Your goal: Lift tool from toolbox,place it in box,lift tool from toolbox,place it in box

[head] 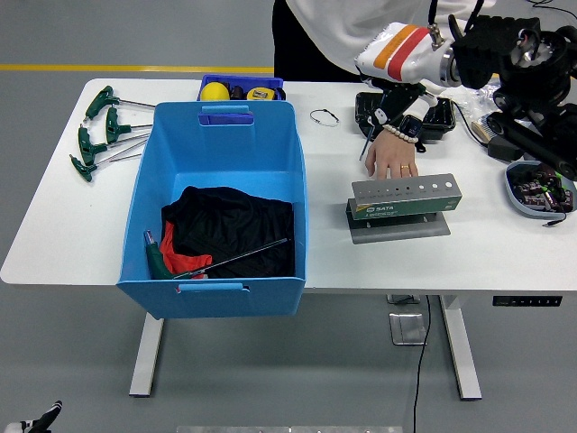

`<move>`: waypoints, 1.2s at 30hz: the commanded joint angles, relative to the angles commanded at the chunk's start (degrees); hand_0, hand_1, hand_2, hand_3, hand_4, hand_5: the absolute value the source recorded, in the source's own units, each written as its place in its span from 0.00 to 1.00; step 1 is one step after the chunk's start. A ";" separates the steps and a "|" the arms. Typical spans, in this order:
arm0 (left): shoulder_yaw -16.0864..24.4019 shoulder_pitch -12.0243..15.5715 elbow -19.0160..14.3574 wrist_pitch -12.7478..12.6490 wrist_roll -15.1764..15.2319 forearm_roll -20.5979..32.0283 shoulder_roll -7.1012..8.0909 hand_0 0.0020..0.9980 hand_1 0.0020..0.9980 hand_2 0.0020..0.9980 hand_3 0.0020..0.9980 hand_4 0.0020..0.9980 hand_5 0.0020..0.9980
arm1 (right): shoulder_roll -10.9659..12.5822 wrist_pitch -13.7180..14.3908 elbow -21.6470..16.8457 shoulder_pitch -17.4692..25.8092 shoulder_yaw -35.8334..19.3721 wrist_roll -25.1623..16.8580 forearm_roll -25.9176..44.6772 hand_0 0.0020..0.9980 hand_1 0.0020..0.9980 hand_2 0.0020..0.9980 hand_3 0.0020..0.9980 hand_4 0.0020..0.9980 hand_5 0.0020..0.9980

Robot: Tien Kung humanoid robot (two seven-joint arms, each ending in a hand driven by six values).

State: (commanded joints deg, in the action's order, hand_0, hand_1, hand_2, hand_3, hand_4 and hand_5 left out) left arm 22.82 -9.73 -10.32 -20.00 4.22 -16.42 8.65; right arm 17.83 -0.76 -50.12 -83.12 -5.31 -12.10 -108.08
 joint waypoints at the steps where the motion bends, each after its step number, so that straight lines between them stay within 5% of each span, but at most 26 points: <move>1: 0.17 0.03 0.00 0.00 -0.06 -0.26 0.01 0.70 0.62 0.70 0.70 0.76 0.70 | -0.50 -0.17 -0.66 -0.51 -0.89 0.21 0.17 0.00 0.00 0.01 0.00 0.87 0.62; 14: 0.27 -0.46 -0.24 0.04 -0.46 -1.36 0.25 0.70 0.61 0.70 0.70 0.76 0.70 | -7.68 -0.59 -5.98 -1.79 -5.94 2.47 4.66 0.00 0.00 0.01 0.00 0.87 0.63; 26: 3.41 -1.55 -0.43 0.00 -1.73 -6.11 0.18 0.68 0.61 0.69 0.70 0.76 0.70 | -17.08 4.78 -6.31 1.27 -0.94 5.77 3.24 0.00 0.00 0.04 0.03 0.87 0.63; 32: 2.74 -1.86 -0.49 -0.20 -1.54 -5.54 0.28 0.68 0.61 0.69 0.70 0.76 0.70 | -17.83 5.01 -5.76 2.20 2.04 7.40 2.76 0.00 0.00 0.04 0.03 0.87 0.63; 33: 2.77 -1.91 -0.51 -0.20 -1.57 -5.68 0.29 0.68 0.61 0.69 0.70 0.76 0.70 | -17.83 4.70 -5.78 2.32 2.33 7.64 2.62 0.12 0.17 0.29 0.37 0.90 0.63; 36: 2.83 -2.02 -0.55 -0.20 -1.63 -6.02 0.31 0.68 0.61 0.69 0.70 0.76 0.70 | -17.83 4.24 -5.49 2.52 3.16 8.17 3.07 0.12 0.17 0.29 0.37 0.90 0.63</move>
State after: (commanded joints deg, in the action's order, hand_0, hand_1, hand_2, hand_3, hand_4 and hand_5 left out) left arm 25.66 -11.75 -10.87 -20.19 2.59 -22.45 8.96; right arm 0.00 3.48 -55.61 -80.59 -2.15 -3.93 -105.01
